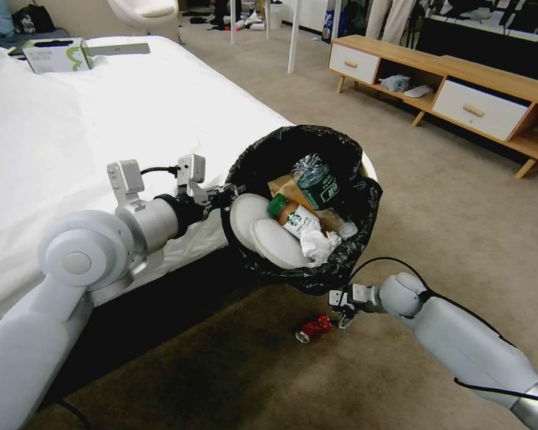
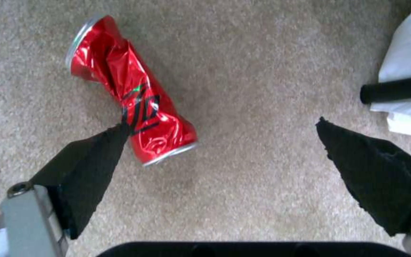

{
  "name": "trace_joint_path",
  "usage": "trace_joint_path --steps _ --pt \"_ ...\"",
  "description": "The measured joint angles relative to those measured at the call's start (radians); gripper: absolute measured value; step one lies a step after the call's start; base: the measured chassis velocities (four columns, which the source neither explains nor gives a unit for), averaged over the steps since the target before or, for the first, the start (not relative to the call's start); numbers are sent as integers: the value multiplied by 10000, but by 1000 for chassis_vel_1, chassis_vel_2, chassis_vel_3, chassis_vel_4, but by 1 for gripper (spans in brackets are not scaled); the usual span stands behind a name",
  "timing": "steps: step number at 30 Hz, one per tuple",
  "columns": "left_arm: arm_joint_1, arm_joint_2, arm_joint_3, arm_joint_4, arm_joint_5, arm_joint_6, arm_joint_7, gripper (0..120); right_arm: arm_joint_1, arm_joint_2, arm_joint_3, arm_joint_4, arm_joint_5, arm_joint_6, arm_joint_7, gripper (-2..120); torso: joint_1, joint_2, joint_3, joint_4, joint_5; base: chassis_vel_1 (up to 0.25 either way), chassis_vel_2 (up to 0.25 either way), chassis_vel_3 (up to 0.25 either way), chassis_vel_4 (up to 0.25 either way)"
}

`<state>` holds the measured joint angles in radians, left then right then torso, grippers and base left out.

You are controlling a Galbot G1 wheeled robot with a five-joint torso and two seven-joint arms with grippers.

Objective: Pick up the trash bin and place the garbage on the floor into it.

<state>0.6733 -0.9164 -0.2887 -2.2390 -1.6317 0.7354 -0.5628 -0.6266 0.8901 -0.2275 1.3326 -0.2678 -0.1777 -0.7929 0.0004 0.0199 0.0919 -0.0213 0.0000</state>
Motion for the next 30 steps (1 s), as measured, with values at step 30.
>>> trace_joint_path --steps 30 --pt "148 -264 -14 148 377 0 210 2 941 1499 -670 -2227 -502 1617 -814 100 0 0 -1 -2 -1 0 0 0 0"
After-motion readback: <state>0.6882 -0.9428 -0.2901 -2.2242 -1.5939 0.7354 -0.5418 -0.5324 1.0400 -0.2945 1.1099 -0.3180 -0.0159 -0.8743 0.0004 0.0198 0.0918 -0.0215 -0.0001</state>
